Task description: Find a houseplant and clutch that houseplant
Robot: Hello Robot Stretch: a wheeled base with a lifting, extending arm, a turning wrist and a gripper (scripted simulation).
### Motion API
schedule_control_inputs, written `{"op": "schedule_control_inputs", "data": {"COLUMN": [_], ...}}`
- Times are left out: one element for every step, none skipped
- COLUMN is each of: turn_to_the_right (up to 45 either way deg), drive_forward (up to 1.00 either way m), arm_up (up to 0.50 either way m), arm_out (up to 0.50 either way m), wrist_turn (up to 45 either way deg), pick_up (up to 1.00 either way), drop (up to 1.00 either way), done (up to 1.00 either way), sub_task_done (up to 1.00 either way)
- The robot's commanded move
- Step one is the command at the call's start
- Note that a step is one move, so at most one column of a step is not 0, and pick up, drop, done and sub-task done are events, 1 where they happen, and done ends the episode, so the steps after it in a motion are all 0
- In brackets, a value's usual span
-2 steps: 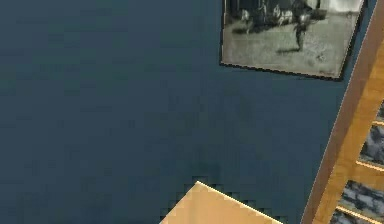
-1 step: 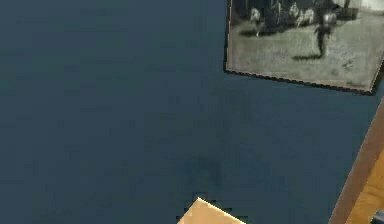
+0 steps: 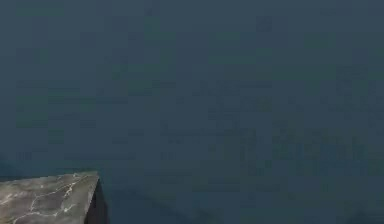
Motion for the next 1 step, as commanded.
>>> {"op": "schedule_control_inputs", "data": {"turn_to_the_right": [0.0], "drive_forward": [0.45], "arm_up": [0.0], "arm_out": [0.0], "wrist_turn": [0.0], "pick_up": [0.0], "drop": [0.0], "done": [0.0], "sub_task_done": [0.0]}}
